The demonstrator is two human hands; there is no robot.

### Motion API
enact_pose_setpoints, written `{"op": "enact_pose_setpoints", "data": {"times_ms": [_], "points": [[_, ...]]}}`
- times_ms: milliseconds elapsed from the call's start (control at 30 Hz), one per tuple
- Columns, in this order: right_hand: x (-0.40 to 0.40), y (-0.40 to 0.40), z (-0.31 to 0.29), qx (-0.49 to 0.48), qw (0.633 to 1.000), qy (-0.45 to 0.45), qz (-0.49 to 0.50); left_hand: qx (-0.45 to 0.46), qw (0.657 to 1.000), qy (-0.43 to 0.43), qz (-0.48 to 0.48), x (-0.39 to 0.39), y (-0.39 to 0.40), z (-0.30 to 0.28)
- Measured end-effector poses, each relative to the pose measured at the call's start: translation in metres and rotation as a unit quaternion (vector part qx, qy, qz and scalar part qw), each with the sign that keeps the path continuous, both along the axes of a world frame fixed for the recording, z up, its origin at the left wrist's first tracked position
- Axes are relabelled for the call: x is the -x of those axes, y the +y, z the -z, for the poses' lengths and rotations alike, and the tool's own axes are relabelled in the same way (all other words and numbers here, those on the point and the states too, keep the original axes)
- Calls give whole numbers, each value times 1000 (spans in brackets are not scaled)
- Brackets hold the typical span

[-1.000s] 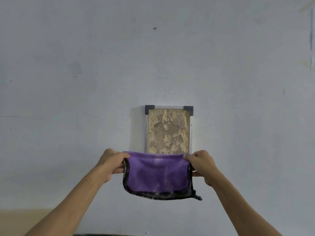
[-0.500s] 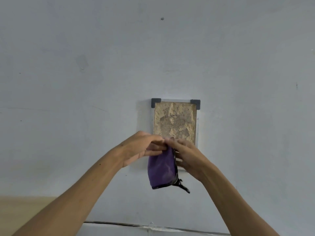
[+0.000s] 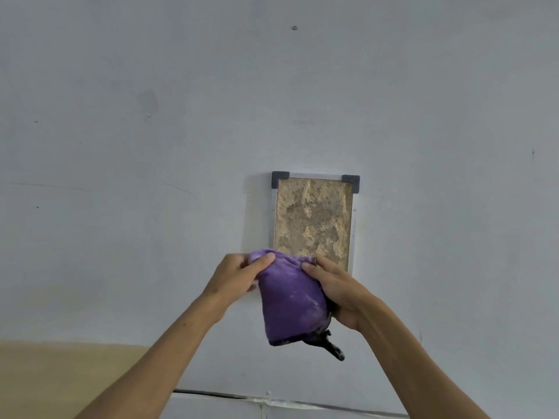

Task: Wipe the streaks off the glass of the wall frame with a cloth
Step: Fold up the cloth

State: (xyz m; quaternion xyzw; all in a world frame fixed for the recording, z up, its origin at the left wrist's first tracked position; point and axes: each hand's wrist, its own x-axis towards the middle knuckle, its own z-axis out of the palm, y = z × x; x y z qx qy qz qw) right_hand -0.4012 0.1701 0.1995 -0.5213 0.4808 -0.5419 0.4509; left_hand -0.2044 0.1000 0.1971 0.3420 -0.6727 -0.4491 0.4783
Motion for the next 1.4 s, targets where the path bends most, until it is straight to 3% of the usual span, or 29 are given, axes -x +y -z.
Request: {"op": "enact_pose_setpoints", "data": {"times_ms": [133, 233, 300, 367, 467, 567, 733, 867, 933, 1000, 1067, 1133, 1400], "points": [[2, -1, -1, 27, 998, 40, 26, 17, 998, 60, -21, 4, 6, -17], [-2, -2, -5, 71, 991, 99, 60, 17, 995, 56, -84, 10, 7, -17], [-6, -4, -6, 101, 983, 122, 88, -27, 993, 49, -104, 15, 6, -16], [-7, -10, -2, 111, 980, 120, 116, -122, 991, 31, -52, 14, 8, -15], [-5, -17, 7, 85, 981, 102, 141, -211, 974, 9, 76, 0, 7, -11], [-3, -24, 18, 18, 986, 69, 148, -217, 965, -45, 143, -19, -2, -3], [-13, -28, 28, -65, 993, 24, 96, -225, 957, -108, 147, -45, 0, -3], [-31, -27, 29, -102, 995, 21, -2, -162, 949, -237, 129, -64, -5, 12], [-41, -27, 28, -108, 989, 63, -82, -124, 942, -295, 101, -77, -8, 19], [-56, -33, 31, -93, 967, 198, -129, -105, 926, -355, 79, -94, -10, 19], [-75, -41, 35, -59, 932, 332, -134, -96, 909, -402, 61, -110, -11, 16], [-98, -55, 39, -21, 906, 405, -123, -86, 898, -431, 31, -127, -16, 16], [-173, -111, 49, 39, 849, 496, -179, -171, 829, -530, -60, -199, -41, 22]]}}
